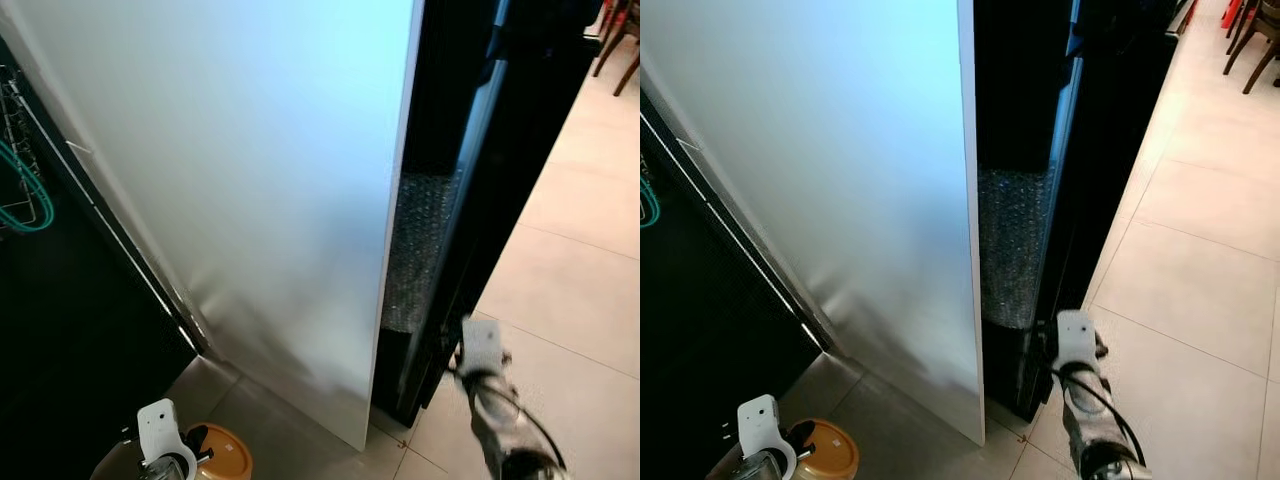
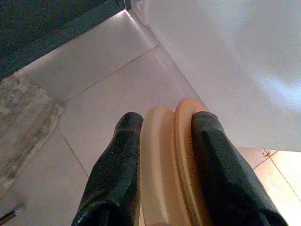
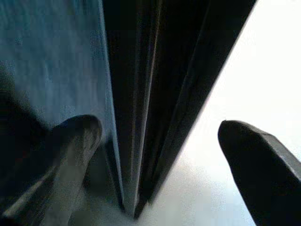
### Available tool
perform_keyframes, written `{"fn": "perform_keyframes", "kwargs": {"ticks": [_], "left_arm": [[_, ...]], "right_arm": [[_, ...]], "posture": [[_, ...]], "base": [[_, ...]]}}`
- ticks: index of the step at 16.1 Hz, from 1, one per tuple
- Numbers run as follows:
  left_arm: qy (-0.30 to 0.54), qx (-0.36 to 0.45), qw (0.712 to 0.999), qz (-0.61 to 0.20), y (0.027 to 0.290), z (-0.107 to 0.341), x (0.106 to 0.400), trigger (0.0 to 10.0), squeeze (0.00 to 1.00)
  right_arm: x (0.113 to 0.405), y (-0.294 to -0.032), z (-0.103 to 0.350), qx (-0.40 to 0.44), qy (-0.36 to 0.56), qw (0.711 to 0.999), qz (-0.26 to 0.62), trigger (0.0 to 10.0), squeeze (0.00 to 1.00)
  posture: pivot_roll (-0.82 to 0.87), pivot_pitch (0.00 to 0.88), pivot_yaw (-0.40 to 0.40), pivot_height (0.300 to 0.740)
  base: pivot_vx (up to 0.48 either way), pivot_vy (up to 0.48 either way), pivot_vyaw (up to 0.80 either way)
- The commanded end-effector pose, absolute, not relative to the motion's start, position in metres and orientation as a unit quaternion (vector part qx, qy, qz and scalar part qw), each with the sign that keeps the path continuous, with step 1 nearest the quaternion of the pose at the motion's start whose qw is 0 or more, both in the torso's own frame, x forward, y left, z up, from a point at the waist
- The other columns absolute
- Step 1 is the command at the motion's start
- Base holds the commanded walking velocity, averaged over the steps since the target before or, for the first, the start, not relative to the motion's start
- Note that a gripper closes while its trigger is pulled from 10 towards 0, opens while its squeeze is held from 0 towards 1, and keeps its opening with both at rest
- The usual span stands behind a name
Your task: Restocking fridge
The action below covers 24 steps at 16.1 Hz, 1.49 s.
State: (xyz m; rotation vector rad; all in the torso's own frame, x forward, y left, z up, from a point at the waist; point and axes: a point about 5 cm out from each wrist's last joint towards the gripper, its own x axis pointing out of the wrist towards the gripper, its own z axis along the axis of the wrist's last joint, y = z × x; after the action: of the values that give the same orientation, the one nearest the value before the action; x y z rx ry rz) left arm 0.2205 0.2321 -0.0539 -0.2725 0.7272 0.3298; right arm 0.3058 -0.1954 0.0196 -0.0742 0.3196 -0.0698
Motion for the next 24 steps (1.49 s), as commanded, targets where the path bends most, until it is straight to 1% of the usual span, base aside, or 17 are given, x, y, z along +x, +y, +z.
{"fn": "perform_keyframes", "kwargs": {"ticks": [1, 4, 12, 16, 19, 24], "left_arm": [[0.364, -0.127, 0.907, 0.168, 0.238, -0.058, 0.212, 10.0, 0.0], [0.368, -0.127, 0.906, 0.167, 0.238, -0.059, 0.21, 10.0, 0.0], [0.374, -0.122, 0.904, 0.168, 0.239, -0.061, 0.206, 10.0, 0.0], [0.376, -0.121, 0.903, 0.167, 0.238, -0.062, 0.205, 10.0, 0.0], [0.378, -0.119, 0.903, 0.166, 0.238, -0.062, 0.205, 10.0, 0.0], [0.381, -0.112, 0.904, 0.159, 0.237, -0.063, 0.205, 10.0, 0.0]], "right_arm": [[0.312, -0.191, 0.028, -0.031, 0.141, 0.989, -0.02, 10.0, 0.0], [0.318, -0.185, 0.034, -0.021, 0.124, 0.992, 0.011, 10.0, 0.0], [0.326, -0.198, 0.049, -0.025, 0.09, 0.995, -0.031, 10.0, 0.0], [0.328, -0.198, 0.05, -0.025, 0.092, 0.995, -0.024, 10.0, 0.0], [0.329, -0.193, 0.049, -0.03, 0.1, 0.995, -0.003, 10.0, 0.0], [0.338, -0.196, 0.061, -0.032, 0.085, 0.996, -0.01, 10.0, 0.0]], "posture": [[0.0, 0.0, 0.069, 0.74], [0.0, 0.0, 0.069, 0.74], [0.0, 0.0, 0.069, 0.74], [0.0, 0.0, 0.069, 0.74], [0.0, 0.0, 0.069, 0.74], [0.01, 0.0, 0.068, 0.74]], "base": [[0.0, 0.0, 0.0], [0.0, 0.0, 0.0], [0.0, 0.0, 0.0], [0.0, 0.0, 0.0], [0.0, 0.0, 0.0], [0.0, 0.0, 0.0]]}}
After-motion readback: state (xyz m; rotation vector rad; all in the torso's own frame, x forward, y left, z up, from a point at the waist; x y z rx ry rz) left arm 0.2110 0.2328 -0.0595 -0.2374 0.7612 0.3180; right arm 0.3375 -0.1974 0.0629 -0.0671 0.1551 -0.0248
